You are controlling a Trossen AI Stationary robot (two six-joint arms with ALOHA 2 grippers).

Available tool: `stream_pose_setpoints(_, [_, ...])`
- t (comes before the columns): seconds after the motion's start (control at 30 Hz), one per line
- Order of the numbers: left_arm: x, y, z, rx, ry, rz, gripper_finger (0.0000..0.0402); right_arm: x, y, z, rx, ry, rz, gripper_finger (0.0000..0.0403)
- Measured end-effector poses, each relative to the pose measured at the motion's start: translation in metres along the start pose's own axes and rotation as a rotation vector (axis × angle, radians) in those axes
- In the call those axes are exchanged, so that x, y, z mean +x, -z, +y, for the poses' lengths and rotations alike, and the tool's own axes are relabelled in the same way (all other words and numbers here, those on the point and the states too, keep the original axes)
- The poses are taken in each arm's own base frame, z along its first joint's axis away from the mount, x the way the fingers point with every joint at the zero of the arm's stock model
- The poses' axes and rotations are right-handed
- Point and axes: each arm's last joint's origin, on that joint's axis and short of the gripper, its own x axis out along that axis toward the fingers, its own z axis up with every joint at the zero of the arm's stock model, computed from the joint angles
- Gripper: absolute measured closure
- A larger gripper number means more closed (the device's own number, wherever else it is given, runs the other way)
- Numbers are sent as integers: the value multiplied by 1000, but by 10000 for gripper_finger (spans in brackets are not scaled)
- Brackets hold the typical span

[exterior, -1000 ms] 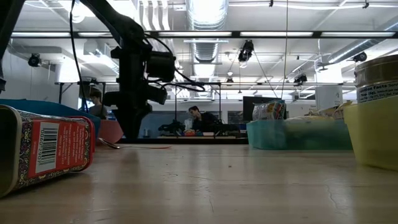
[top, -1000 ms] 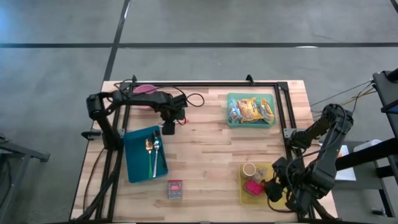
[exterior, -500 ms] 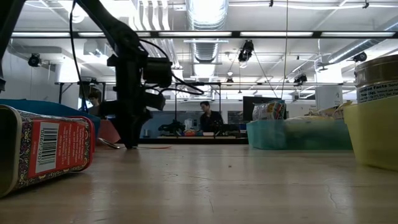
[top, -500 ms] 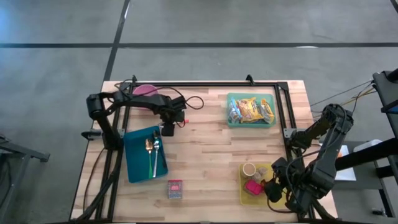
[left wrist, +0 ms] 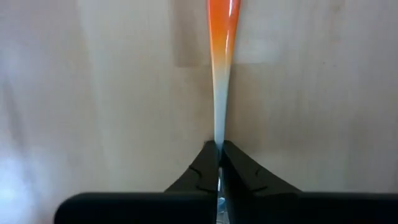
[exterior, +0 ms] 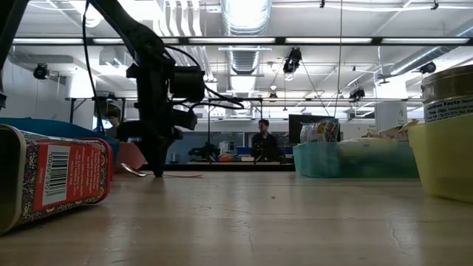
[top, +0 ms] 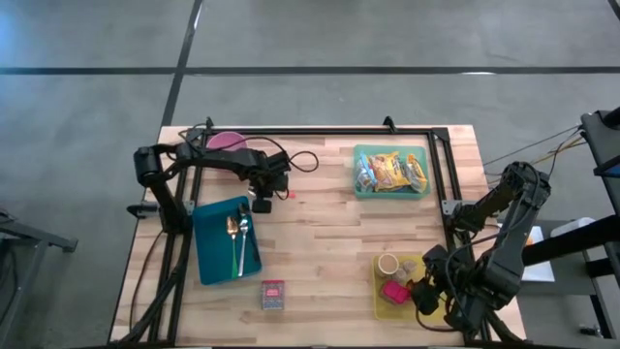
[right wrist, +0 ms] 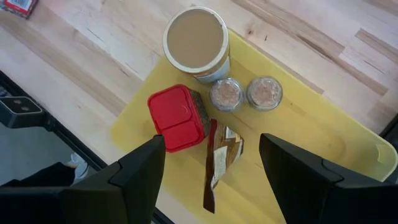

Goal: Pick & Place Food Item
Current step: Put the orange spoon into the blue bin

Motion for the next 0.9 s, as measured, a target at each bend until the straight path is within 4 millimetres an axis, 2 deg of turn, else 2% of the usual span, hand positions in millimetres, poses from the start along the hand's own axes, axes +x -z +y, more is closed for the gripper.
stream_pose_setpoints(0.43, [-6,-5,-1,-35,-32,3,400,0,0,0,-3,2,-1,147])
stream_pose_setpoints(0.9, [-48,-3,-7,-32,10,-79,401,0,0,-1,-12,7,-4,147])
